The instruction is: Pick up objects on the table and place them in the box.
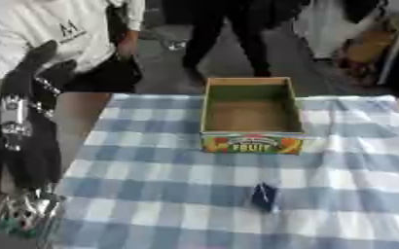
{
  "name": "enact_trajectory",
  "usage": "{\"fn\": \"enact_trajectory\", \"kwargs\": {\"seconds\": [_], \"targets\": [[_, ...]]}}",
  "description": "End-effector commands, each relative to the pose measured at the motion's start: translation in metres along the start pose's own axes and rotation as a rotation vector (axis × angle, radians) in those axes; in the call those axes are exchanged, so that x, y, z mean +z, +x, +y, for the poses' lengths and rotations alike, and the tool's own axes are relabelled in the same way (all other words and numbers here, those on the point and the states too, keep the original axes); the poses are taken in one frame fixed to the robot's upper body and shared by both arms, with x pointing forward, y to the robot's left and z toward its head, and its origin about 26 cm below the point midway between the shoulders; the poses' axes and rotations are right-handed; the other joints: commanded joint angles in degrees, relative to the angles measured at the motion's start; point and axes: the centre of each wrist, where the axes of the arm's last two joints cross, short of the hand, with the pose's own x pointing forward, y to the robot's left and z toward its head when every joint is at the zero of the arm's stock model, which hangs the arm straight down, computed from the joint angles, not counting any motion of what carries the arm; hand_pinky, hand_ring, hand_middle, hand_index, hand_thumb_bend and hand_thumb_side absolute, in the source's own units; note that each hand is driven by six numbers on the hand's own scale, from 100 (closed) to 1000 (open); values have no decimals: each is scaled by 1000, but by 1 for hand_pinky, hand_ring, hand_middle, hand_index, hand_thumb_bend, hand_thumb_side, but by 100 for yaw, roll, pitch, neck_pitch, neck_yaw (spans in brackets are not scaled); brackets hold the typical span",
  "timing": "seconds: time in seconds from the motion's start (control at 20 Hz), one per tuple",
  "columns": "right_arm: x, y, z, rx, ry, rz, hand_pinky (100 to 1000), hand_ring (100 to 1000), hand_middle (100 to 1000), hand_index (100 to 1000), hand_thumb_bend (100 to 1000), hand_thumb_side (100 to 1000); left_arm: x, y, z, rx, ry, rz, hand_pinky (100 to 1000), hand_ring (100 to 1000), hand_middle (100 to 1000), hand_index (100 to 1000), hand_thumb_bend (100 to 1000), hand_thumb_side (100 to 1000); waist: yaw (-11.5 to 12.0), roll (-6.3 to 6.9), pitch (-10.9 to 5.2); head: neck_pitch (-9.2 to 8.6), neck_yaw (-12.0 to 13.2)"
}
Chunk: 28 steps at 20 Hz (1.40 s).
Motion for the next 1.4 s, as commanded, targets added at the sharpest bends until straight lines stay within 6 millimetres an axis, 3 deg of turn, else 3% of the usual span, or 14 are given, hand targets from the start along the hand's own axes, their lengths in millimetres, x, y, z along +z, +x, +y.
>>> {"fn": "enact_trajectory", "kwargs": {"seconds": [0.05, 0.25, 0.5, 0.7, 1.2, 1.4], "targets": [[-7, 4, -1, -1, 9, -36, 401, 591, 625, 700, 100, 1000, -4, 4, 3, -5, -10, -21, 853, 740, 862, 843, 295, 1000, 9, -8, -83, 79, -1], [-7, 4, 0, -1, 9, -36, 400, 591, 626, 700, 100, 1000, -4, 4, 3, -6, -12, -20, 854, 740, 862, 843, 294, 1000, 6, -8, -86, 218, -114], [-7, 5, 0, -2, 9, -36, 399, 591, 625, 700, 100, 1000, -4, 3, 3, -5, -17, -19, 854, 744, 863, 843, 293, 1000, 6, -14, -90, 668, -400], [-7, 5, 0, -1, 11, -34, 398, 591, 625, 700, 100, 1000, -4, 3, 3, -6, -20, -19, 856, 745, 864, 844, 293, 1000, 13, -16, -86, 803, -477], [-11, 5, 1, 25, 23, -58, 400, 594, 626, 703, 100, 1000, -4, -1, 4, -46, -45, -7, 861, 751, 869, 854, 279, 1000, -22, 8, -48, 935, -704], [-22, -6, 6, 128, 171, -83, 422, 616, 639, 723, 100, 1000, 0, -3, 7, -52, -48, 9, 861, 751, 869, 854, 276, 1000, -20, 7, -71, 937, -874]]}}
